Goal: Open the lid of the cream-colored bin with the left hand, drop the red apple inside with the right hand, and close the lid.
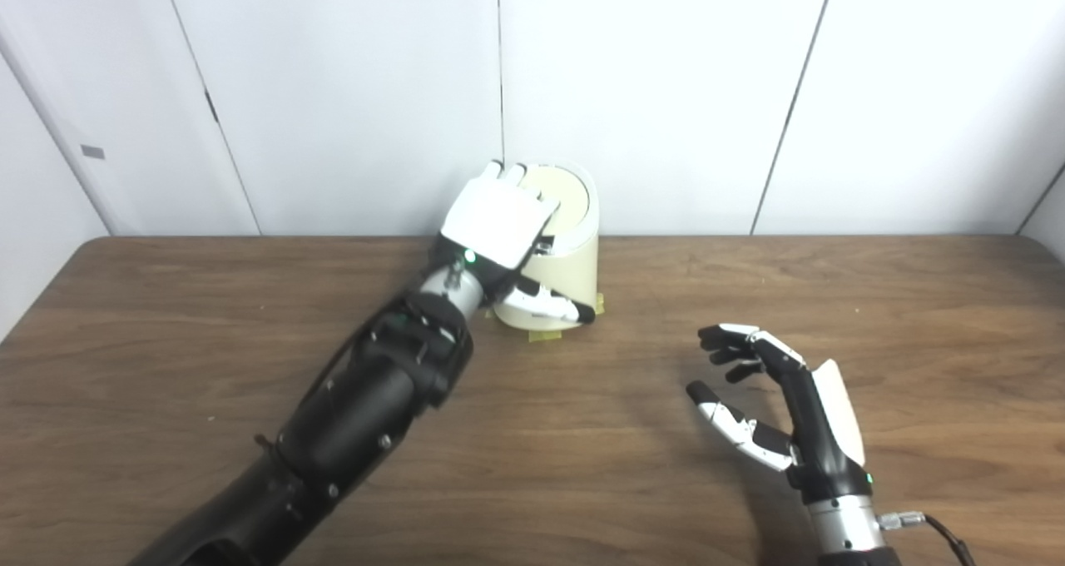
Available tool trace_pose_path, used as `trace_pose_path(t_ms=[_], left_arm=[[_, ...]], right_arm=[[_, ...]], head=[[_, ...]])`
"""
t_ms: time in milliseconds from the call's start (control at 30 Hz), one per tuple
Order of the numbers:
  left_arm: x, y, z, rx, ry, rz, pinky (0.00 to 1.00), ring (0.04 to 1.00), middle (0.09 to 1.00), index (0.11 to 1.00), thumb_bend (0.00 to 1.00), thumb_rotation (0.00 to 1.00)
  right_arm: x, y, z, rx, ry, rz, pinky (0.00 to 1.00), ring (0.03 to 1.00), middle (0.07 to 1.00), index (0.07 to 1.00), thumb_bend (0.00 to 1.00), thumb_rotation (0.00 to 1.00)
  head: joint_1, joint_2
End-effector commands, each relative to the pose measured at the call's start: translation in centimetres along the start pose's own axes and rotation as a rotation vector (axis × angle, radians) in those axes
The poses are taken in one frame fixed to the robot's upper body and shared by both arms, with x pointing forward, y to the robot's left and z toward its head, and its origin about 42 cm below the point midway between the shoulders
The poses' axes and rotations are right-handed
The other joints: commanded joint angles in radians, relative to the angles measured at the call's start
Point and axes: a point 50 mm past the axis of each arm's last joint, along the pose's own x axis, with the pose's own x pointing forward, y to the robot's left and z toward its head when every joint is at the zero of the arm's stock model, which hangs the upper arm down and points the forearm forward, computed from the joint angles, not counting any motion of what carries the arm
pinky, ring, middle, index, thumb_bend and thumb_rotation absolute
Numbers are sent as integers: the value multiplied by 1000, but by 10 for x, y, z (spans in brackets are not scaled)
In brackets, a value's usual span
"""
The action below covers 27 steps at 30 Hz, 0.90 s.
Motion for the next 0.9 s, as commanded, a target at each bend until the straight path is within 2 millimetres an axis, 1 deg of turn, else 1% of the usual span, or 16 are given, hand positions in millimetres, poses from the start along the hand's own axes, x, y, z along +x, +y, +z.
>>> trace_pose_path(t_ms=[0,300,400,533,667,700,733,800,867], left_arm=[[-4,-15,7,47,-41,-44,1000,998,892,867,943,984],[-10,-44,14,106,-73,-132,1000,996,888,871,911,984],[-11,-47,12,93,-68,-130,1000,981,881,869,901,998],[-12,-39,9,37,-41,-97,1000,985,886,877,883,1000],[-17,-27,7,-68,12,10,1000,997,899,883,824,1000],[-19,-23,7,-114,39,51,1000,999,914,894,800,1000],[-22,-19,8,-158,75,81,1000,1000,953,934,774,990],[-26,-11,8,-247,147,135,1000,1000,991,987,736,998],[-30,-7,9,-306,208,185,1000,1000,998,997,710,1000]], right_arm=[[4,1,7,15,-41,-17,502,620,659,661,250,385],[5,3,10,20,-43,-12,494,616,660,660,240,366],[5,3,9,24,-48,-15,488,611,656,656,242,351],[4,3,9,25,-41,-15,491,615,658,658,247,397],[4,3,9,26,-44,-18,494,616,659,658,247,351],[4,3,9,24,-42,-17,494,615,658,658,246,347],[4,3,9,22,-40,-18,495,616,659,658,244,357],[4,3,9,21,-40,-16,492,613,658,657,242,356],[4,3,9,22,-35,-12,494,615,659,659,243,352]], head=[[0,1],[-3,3],[-3,4],[-3,4],[-5,6],[-5,7],[-4,7],[-5,6],[-7,6]])
